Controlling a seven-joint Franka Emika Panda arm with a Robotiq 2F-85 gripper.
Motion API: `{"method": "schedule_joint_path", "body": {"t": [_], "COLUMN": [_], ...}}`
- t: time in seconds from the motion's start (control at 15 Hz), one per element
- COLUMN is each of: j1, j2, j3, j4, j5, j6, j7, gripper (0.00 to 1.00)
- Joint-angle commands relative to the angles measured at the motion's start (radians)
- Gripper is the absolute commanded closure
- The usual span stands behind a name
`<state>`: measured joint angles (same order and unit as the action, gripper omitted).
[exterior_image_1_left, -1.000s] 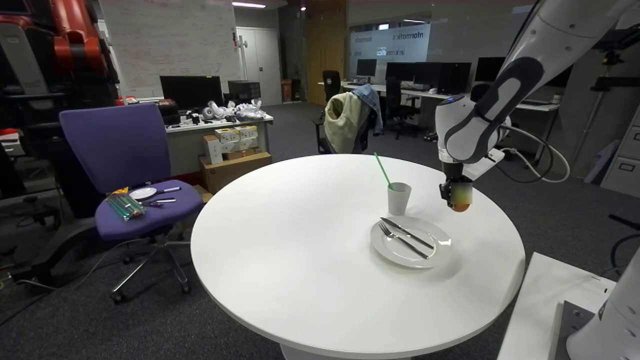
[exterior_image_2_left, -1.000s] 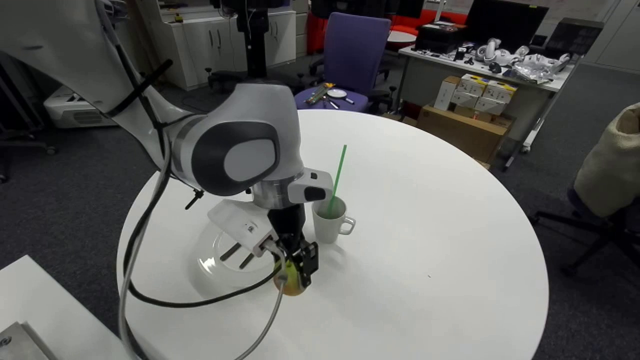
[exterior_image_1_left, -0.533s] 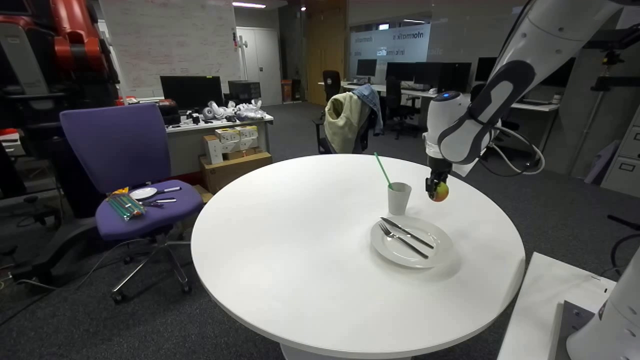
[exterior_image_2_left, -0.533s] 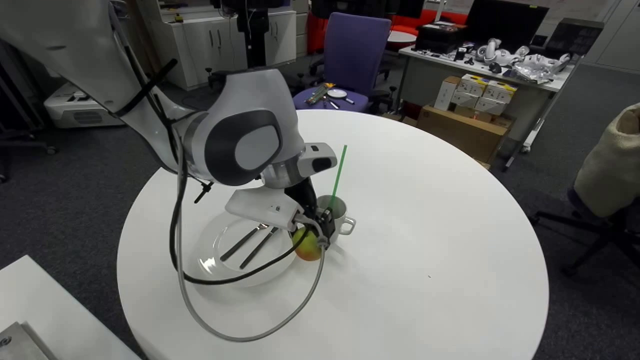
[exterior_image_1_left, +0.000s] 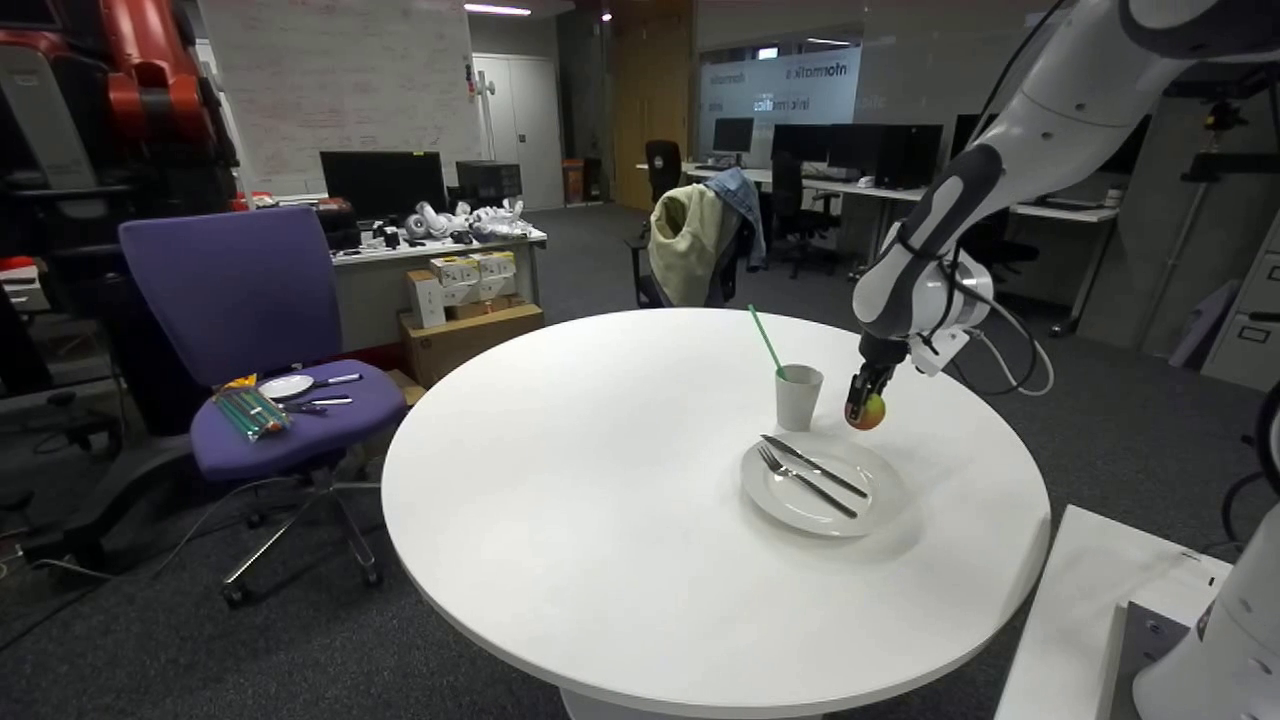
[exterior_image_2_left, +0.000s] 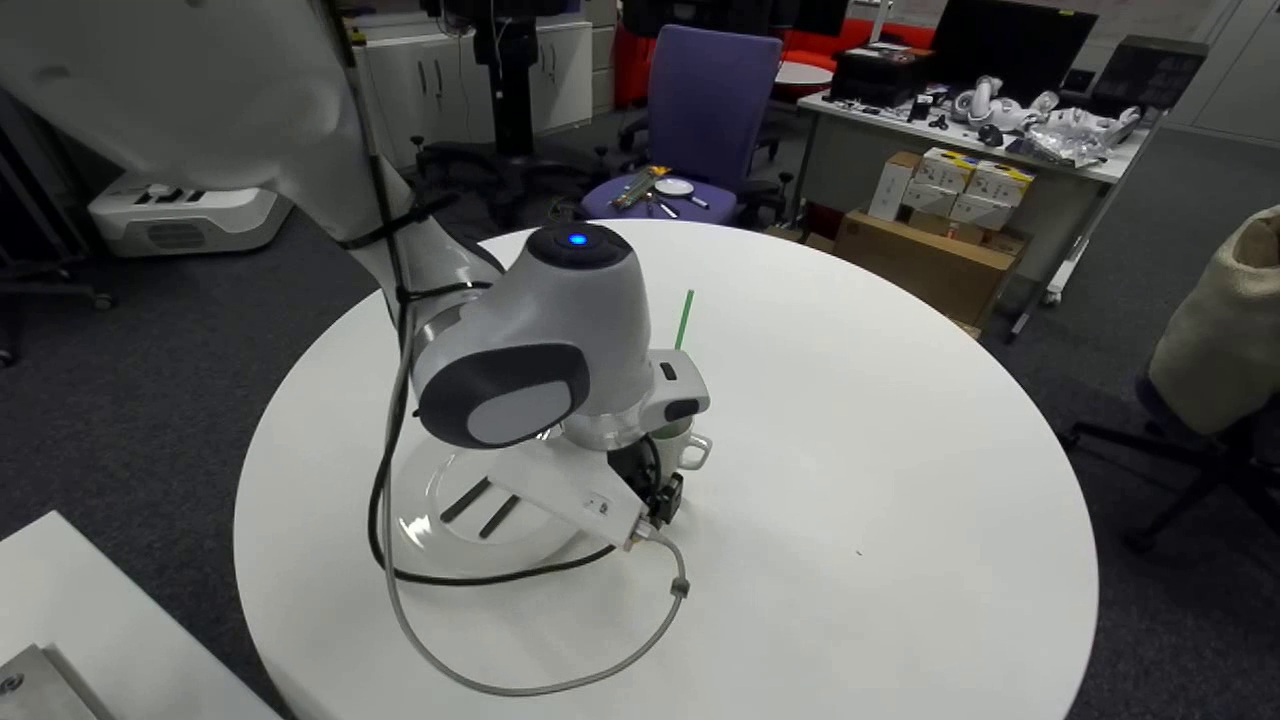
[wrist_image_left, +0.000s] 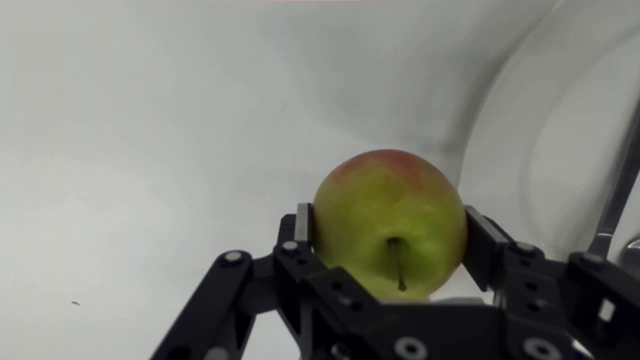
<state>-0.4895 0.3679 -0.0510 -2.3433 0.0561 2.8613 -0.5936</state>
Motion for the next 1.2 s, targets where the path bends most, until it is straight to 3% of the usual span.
{"method": "schedule_joint_path", "body": {"t": [0.0,0.27,0.73,1.13], "j1": [-0.119,-0.155,-0.092,-0.058], "j2": [0.052,0.075,0.122,0.168], "j3": [0.086,0.101,0.057,0.036], "j4": [0.087,0.139,0.227,0.265], "j5": [0.094,0.100,0.078,0.072], "j6": [-0.045,-0.086,-0.255,-0.308], "j7": [-0.136,-0.162,-0.119,-0.109], "gripper": [0.51,0.51,0.51,0.51]}}
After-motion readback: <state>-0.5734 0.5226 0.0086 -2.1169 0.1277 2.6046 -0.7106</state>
